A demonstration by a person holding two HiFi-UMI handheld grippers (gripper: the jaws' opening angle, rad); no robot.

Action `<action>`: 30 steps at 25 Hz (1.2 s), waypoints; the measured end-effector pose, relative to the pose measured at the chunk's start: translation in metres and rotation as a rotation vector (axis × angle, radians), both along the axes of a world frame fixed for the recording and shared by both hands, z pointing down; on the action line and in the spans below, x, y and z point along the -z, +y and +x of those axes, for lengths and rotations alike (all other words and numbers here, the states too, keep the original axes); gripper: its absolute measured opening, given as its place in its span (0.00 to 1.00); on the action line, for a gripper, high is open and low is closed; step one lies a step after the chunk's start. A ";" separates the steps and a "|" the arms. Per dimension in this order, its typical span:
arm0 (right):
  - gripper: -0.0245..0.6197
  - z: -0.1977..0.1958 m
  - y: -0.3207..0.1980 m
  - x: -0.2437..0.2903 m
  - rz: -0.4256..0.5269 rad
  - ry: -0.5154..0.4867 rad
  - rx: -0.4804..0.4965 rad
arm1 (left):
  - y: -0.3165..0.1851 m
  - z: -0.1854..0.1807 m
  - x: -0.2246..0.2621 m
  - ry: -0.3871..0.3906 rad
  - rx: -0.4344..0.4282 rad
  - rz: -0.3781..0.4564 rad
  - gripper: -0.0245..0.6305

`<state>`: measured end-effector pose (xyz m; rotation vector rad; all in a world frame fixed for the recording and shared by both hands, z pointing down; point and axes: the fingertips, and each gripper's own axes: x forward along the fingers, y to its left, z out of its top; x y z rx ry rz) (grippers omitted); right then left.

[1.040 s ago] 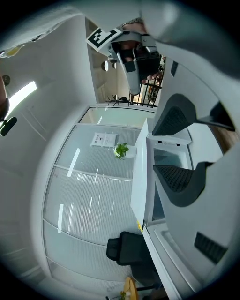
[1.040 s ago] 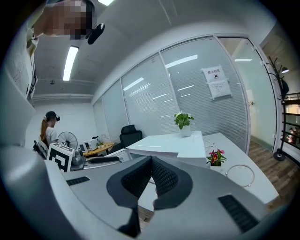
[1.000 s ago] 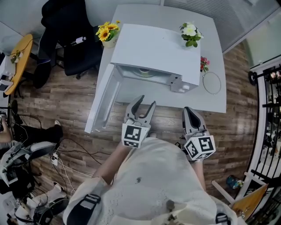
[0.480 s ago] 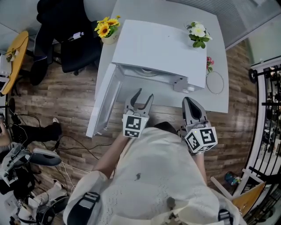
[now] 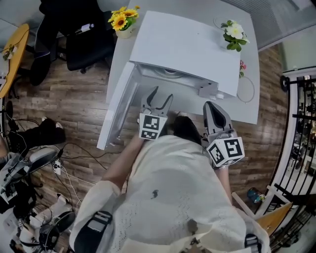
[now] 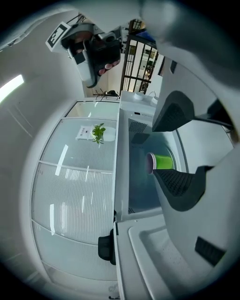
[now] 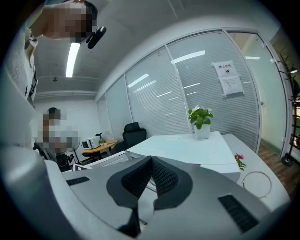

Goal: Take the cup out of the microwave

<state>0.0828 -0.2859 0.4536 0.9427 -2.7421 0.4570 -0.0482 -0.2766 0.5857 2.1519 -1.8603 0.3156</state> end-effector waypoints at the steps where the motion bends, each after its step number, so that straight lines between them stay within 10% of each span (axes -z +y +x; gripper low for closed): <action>1: 0.05 -0.001 0.000 -0.001 -0.005 0.005 -0.004 | -0.003 -0.002 -0.004 0.003 -0.001 -0.005 0.42; 30: 0.05 -0.012 -0.067 -0.029 -0.039 0.087 0.005 | -0.109 -0.027 -0.097 0.039 0.088 -0.172 0.51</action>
